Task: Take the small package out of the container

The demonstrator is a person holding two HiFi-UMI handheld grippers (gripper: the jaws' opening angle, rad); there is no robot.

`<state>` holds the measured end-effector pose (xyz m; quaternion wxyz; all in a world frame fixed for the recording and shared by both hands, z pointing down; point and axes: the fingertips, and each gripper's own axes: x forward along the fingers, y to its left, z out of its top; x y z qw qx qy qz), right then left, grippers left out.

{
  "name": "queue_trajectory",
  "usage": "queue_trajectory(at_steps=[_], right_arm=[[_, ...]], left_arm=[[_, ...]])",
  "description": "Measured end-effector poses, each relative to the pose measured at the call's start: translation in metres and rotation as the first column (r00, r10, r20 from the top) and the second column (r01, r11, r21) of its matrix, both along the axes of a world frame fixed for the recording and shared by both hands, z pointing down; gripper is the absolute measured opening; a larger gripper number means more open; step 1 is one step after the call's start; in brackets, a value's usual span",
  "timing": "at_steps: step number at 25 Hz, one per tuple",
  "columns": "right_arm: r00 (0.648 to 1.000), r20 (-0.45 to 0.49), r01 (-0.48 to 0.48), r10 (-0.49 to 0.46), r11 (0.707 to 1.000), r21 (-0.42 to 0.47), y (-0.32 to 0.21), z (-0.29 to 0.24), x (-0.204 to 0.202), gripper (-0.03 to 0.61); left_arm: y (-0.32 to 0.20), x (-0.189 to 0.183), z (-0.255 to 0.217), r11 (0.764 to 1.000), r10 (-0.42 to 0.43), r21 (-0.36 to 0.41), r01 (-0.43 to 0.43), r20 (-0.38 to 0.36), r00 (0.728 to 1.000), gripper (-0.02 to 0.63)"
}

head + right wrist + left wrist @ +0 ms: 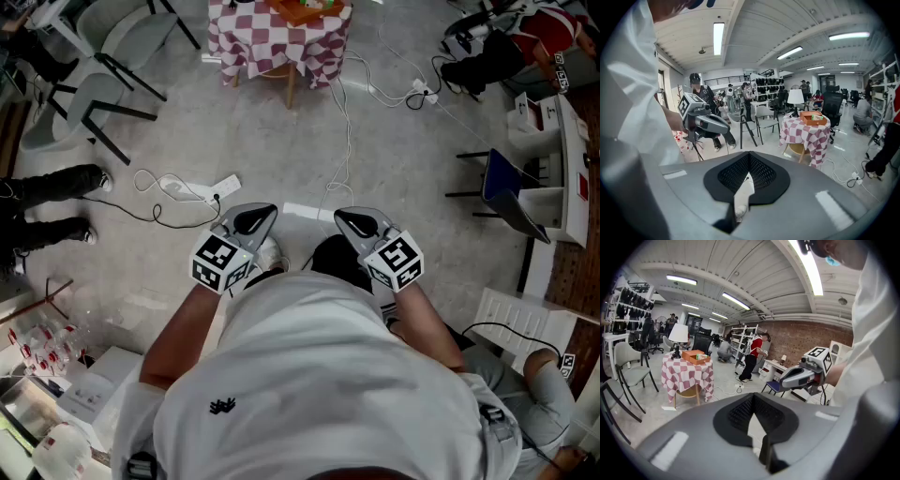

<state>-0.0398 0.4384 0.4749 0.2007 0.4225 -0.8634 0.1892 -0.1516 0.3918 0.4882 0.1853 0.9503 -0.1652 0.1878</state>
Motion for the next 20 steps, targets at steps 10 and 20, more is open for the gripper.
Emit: queue_trajectory(at_steps=[10, 20], right_arm=[[0.999, 0.008, 0.037, -0.037, 0.999, -0.014, -0.059, 0.017, 0.046, -0.005], [0.989, 0.063, 0.13, -0.132, 0.991, 0.037, -0.164, 0.01, 0.145, 0.012]], left_arm=[[-0.05, 0.049, 0.008, 1.0, -0.01, 0.02, 0.009, 0.024, 1.0, 0.049], [-0.147, 0.159, -0.015, 0.995, -0.083, 0.062, 0.079, 0.055, 0.995, 0.049]])
